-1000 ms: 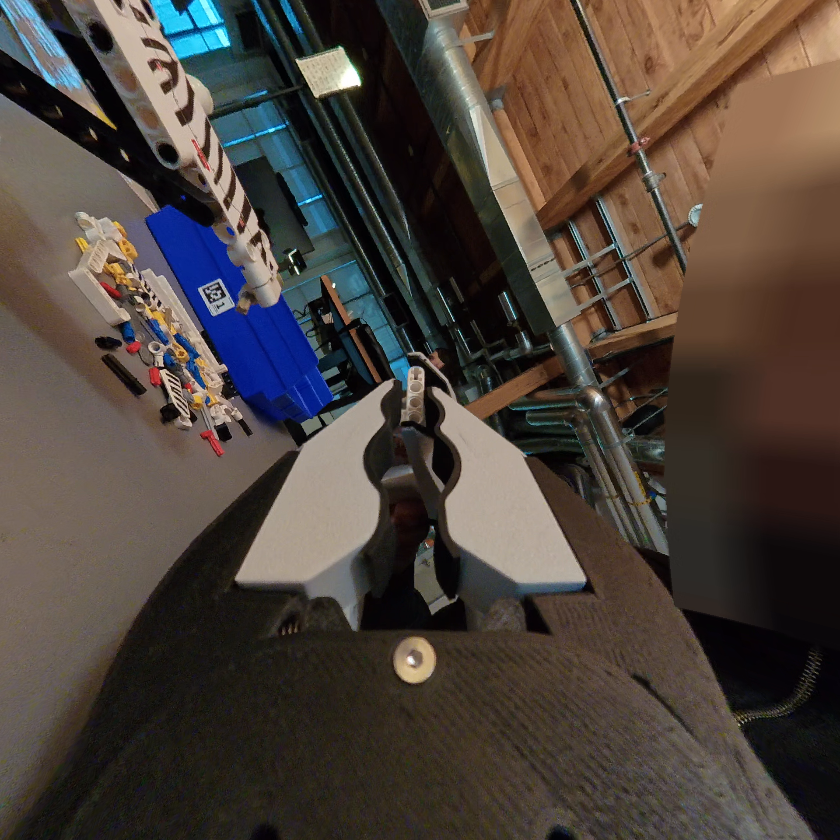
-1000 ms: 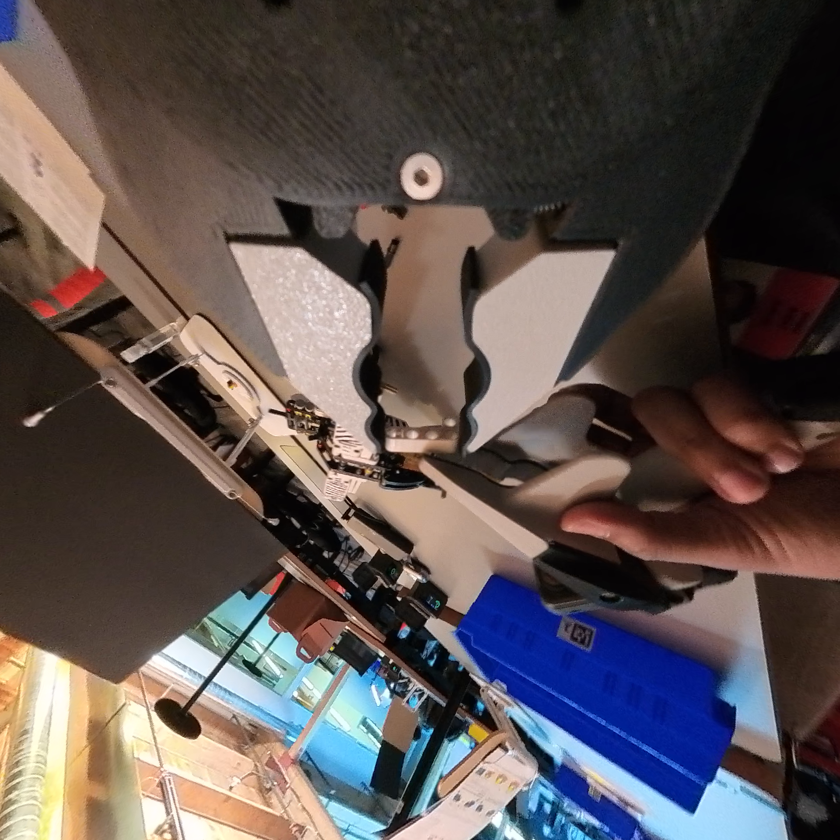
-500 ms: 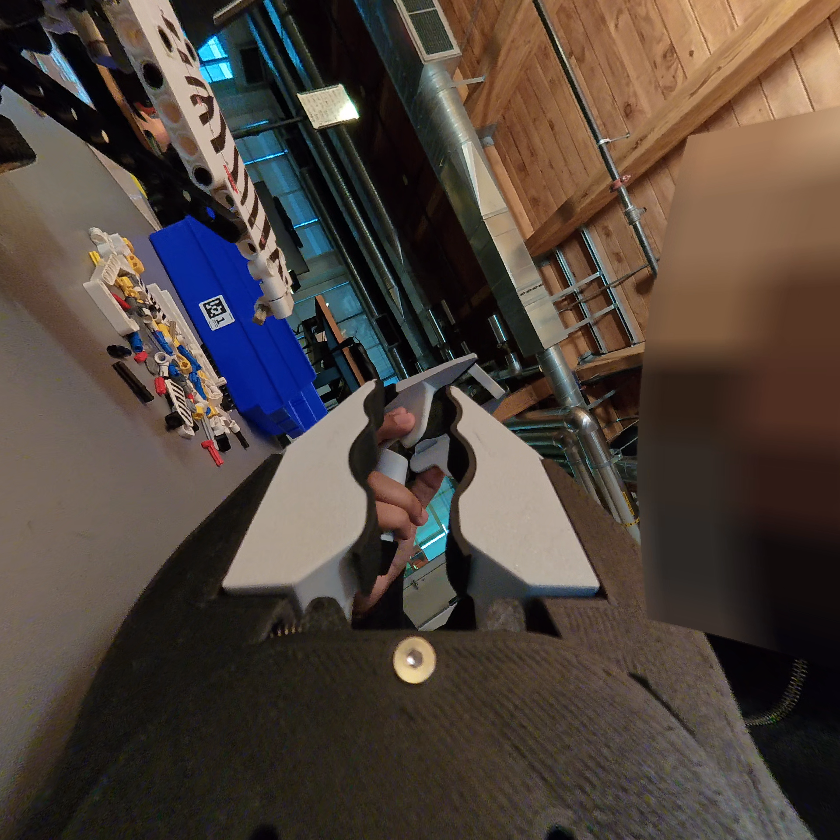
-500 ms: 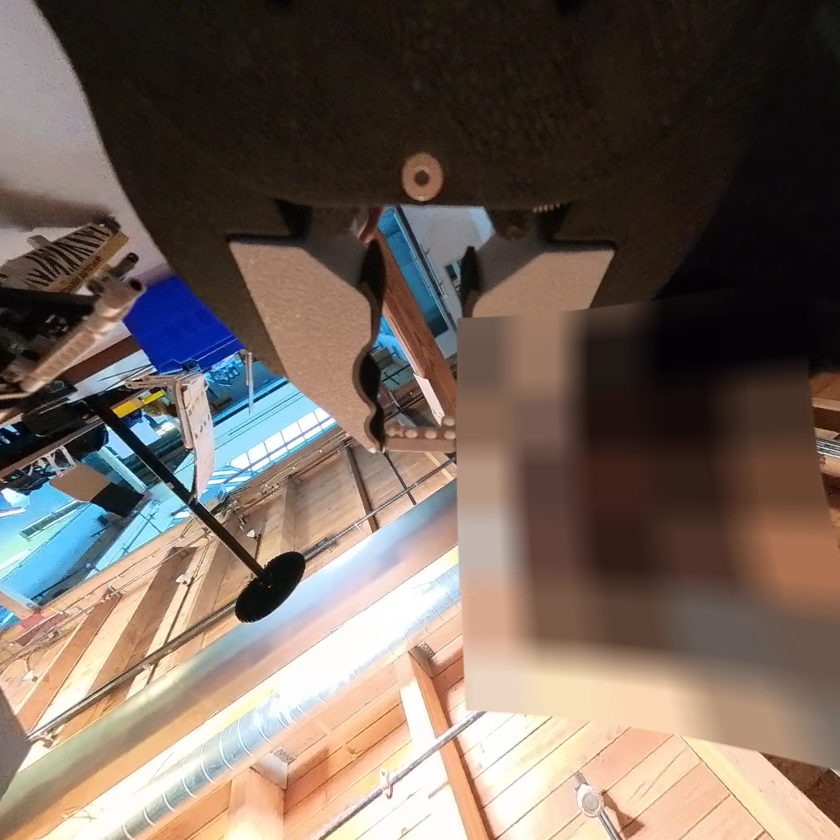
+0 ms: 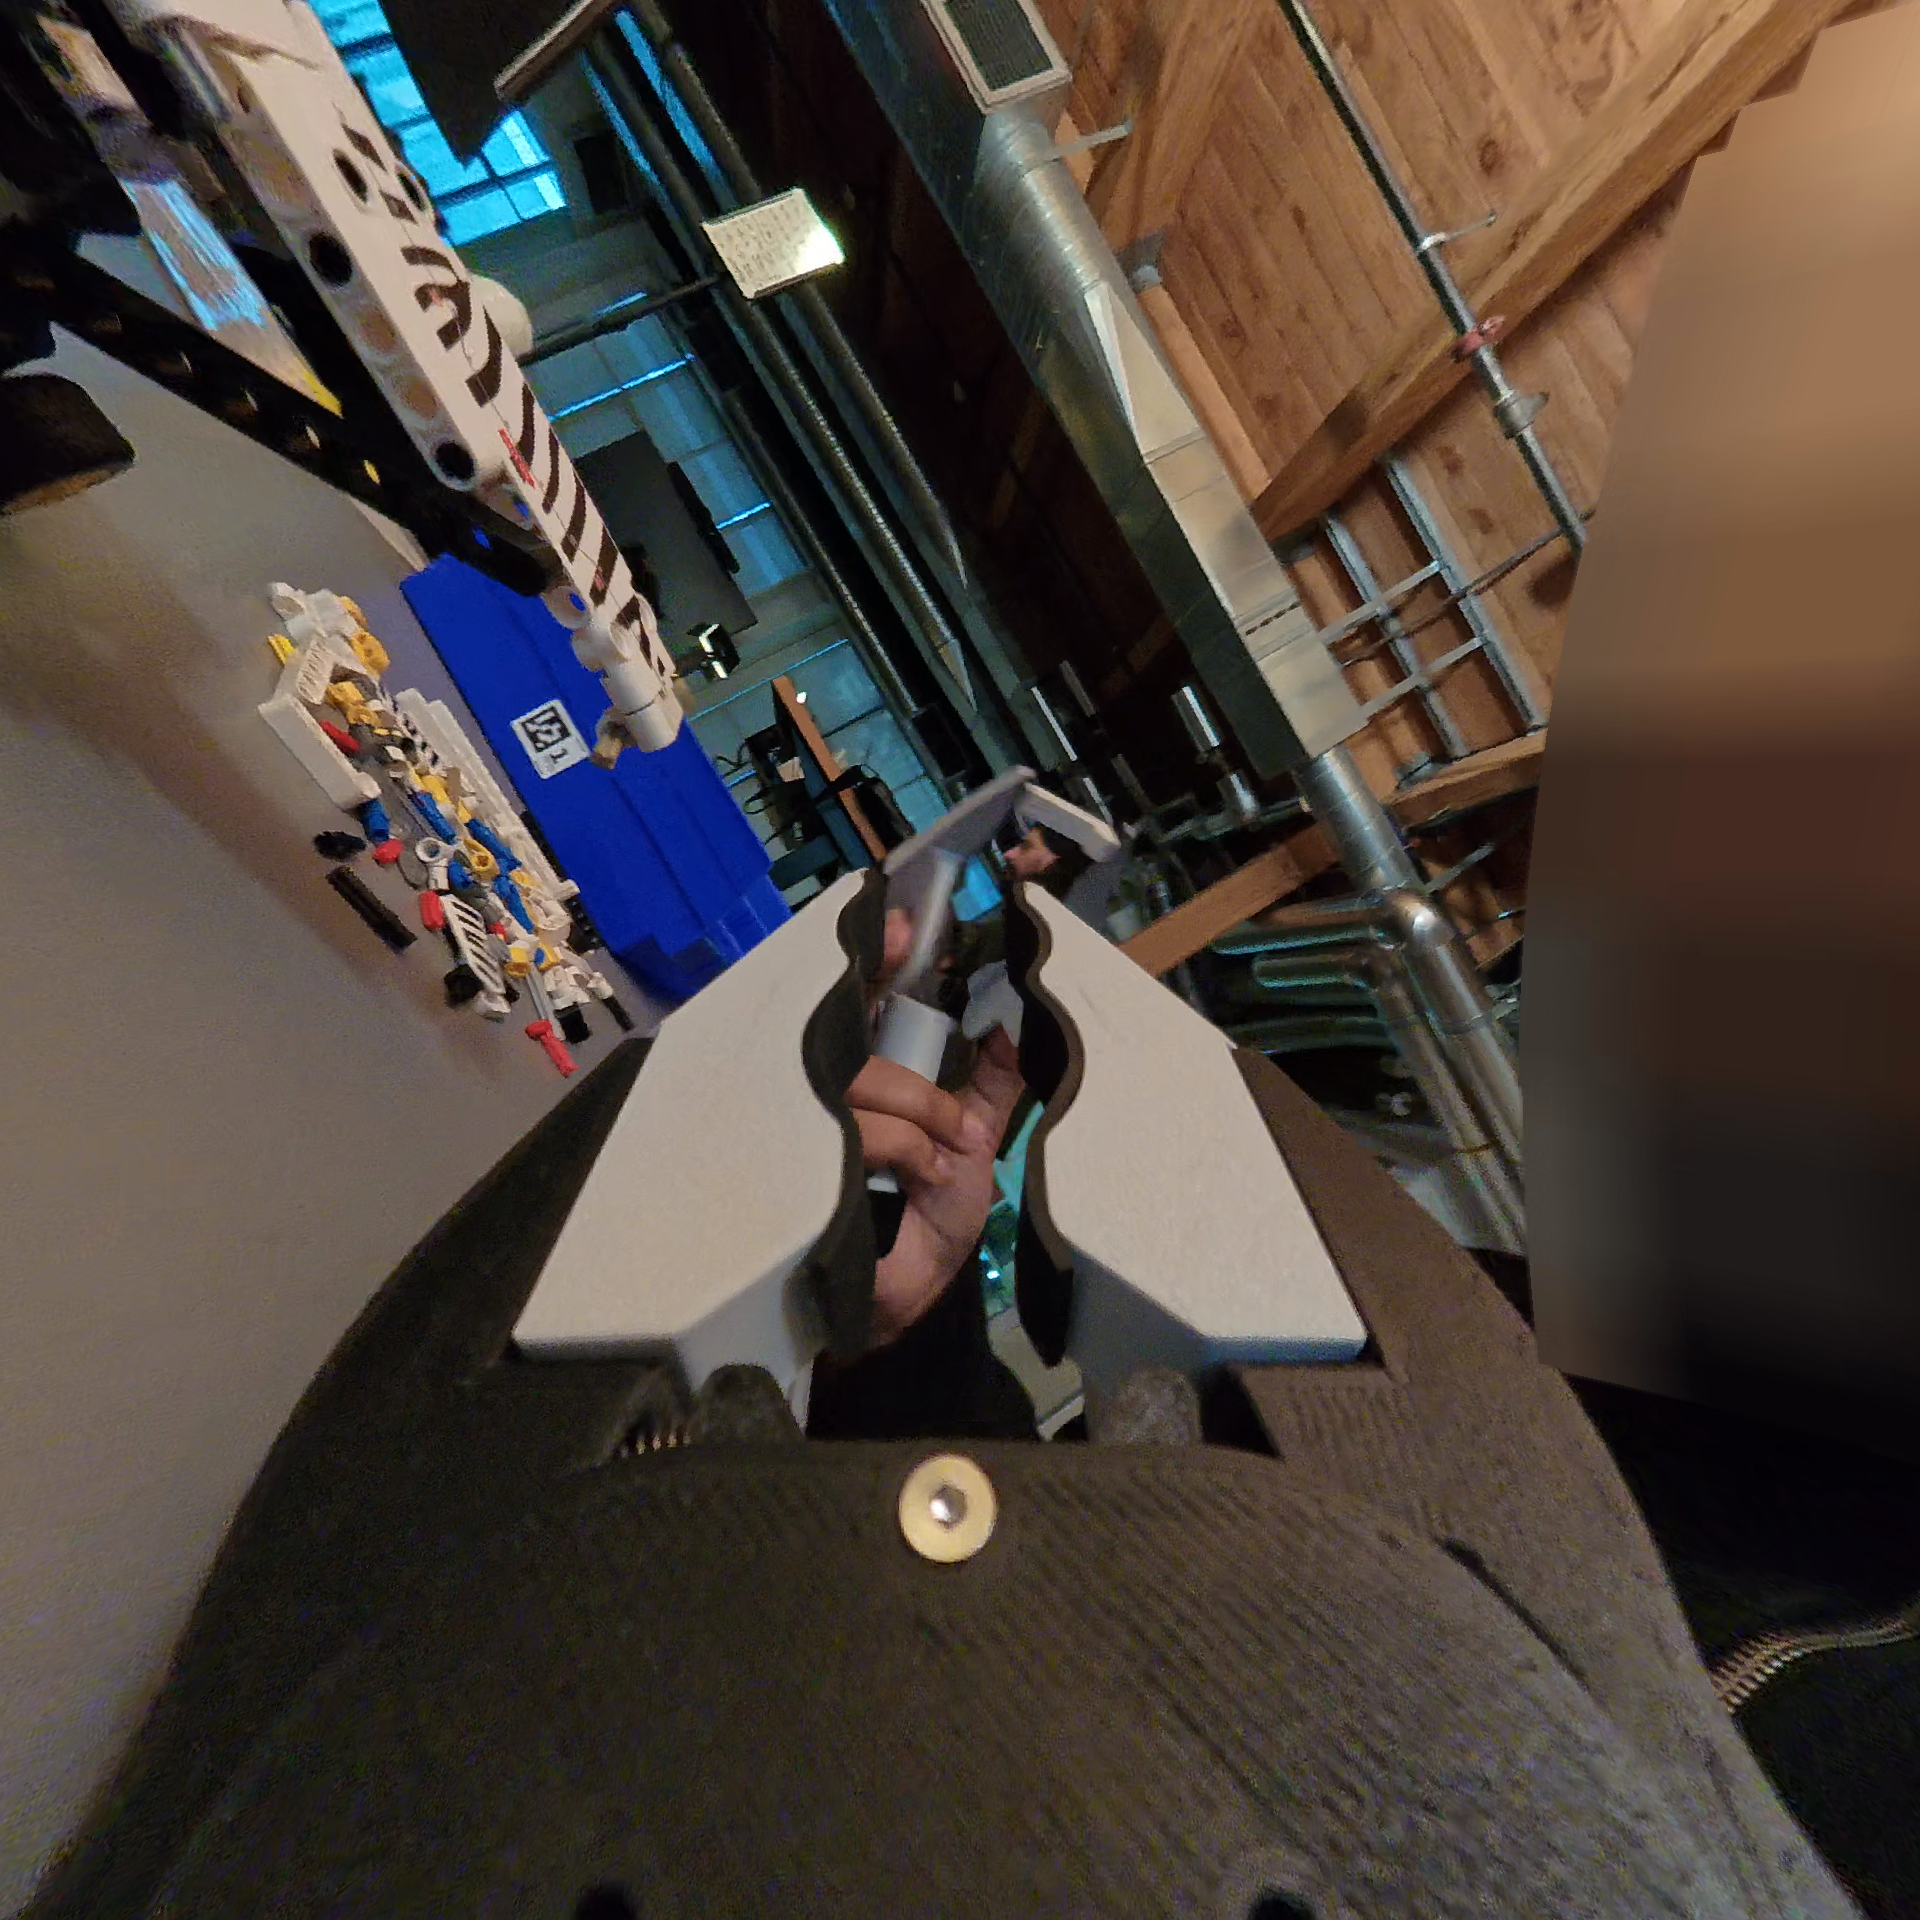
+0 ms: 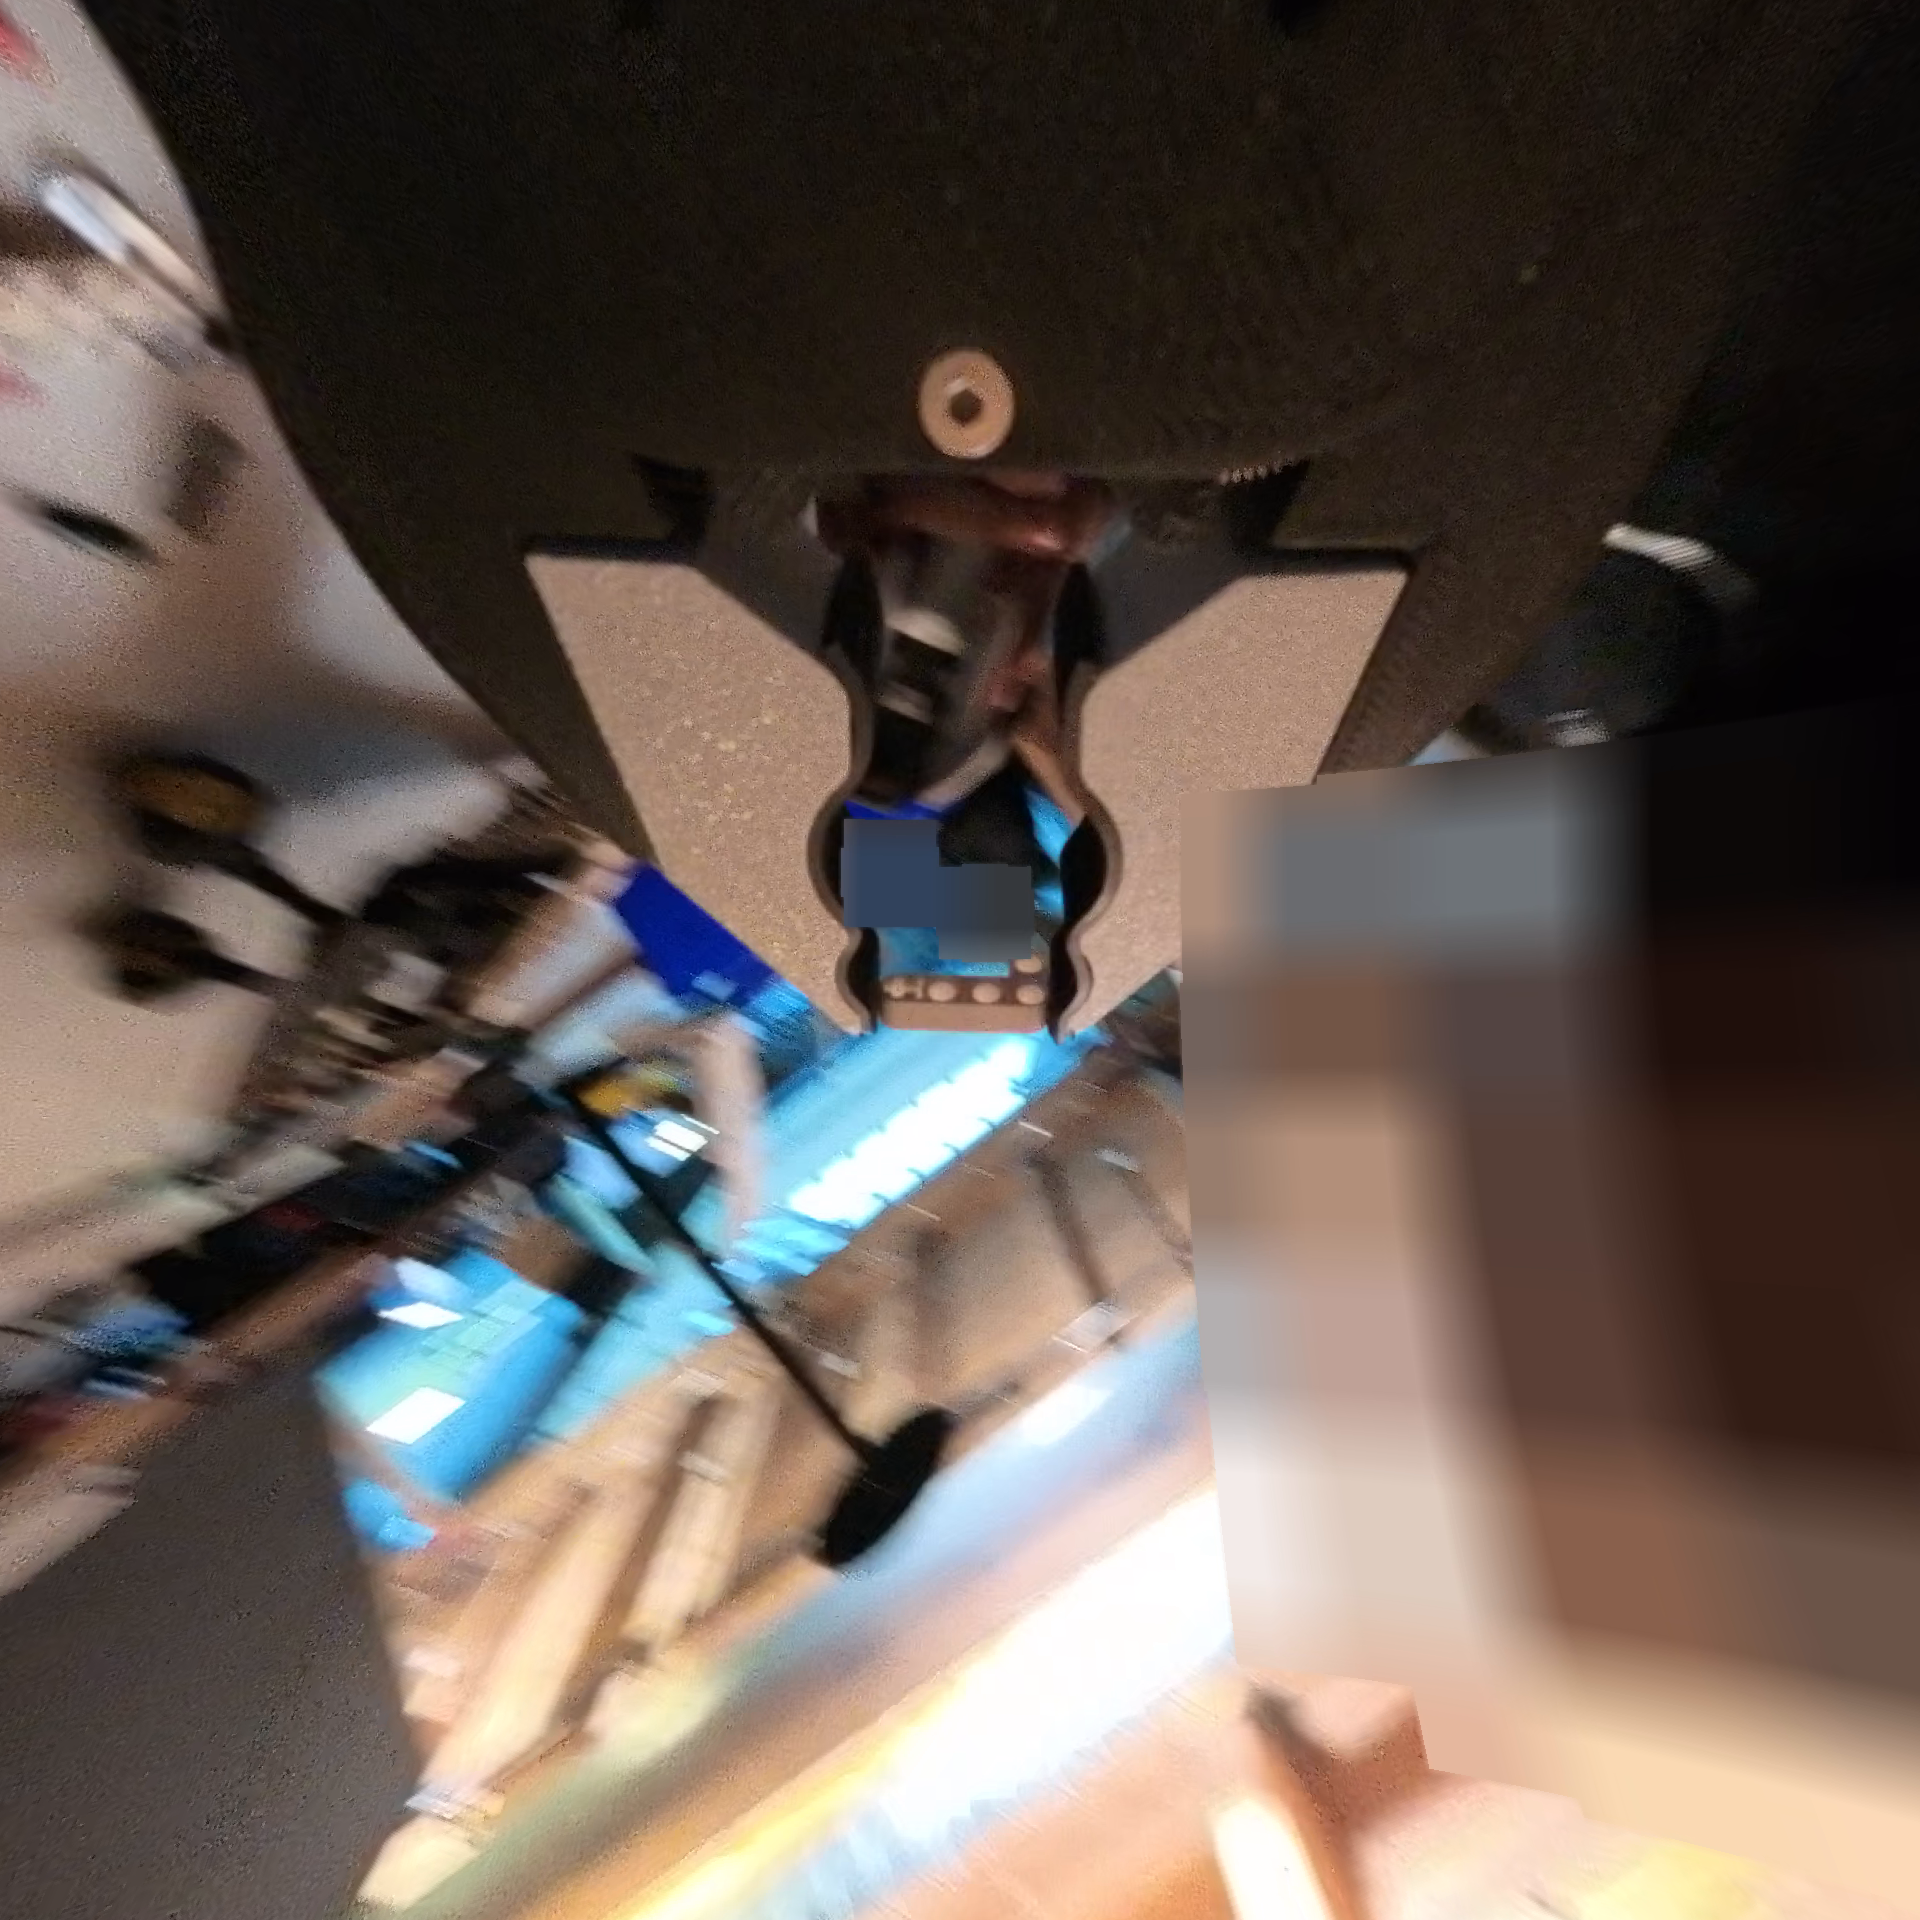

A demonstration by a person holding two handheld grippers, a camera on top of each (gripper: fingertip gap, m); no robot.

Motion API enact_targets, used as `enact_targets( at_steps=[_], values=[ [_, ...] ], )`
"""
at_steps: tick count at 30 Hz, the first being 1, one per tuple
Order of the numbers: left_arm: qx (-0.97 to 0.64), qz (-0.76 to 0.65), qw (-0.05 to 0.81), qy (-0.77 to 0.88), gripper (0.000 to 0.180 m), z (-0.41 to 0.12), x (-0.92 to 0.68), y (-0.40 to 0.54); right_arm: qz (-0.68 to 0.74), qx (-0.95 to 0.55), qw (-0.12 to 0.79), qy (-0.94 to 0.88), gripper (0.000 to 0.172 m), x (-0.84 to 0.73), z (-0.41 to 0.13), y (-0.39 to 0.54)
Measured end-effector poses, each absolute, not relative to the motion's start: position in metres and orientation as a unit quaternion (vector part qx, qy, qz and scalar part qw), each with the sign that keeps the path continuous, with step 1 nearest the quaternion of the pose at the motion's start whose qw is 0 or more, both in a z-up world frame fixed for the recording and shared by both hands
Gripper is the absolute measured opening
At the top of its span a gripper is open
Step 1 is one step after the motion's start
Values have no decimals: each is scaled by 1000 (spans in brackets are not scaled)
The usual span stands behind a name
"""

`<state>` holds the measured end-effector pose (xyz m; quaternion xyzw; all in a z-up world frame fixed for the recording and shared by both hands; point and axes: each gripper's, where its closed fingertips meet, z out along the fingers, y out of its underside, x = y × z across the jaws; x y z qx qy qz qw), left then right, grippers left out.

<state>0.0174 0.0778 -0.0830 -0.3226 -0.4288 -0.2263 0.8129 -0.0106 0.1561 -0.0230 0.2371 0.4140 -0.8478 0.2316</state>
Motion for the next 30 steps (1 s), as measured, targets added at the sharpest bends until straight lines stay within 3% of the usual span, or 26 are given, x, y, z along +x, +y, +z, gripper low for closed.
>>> enact_targets(
  at_steps=[1, 5, 11, 24, 30],
  values=[
    [-332, -214, 812, -430, 18, -84, 17, 78, -822, 277, 204, 453, 30, -24, -39, 155],
    [-379, -161, 803, -431, 18, -89, 17, 82, -715, 369, 72, 589, 31, -63, -93, 167],
    [-425, -97, 796, -420, 16, -91, 17, 87, -514, 352, -104, 775, 31, -98, -149, 169],
    [-417, -109, 804, -410, 16, -90, 17, 86, -334, 303, -134, 882, 32, -158, -200, 128],
    [-411, -119, 806, -408, 15, -89, 16, 85, -368, 323, -148, 859, 46, -164, -186, 137]
  ],
)
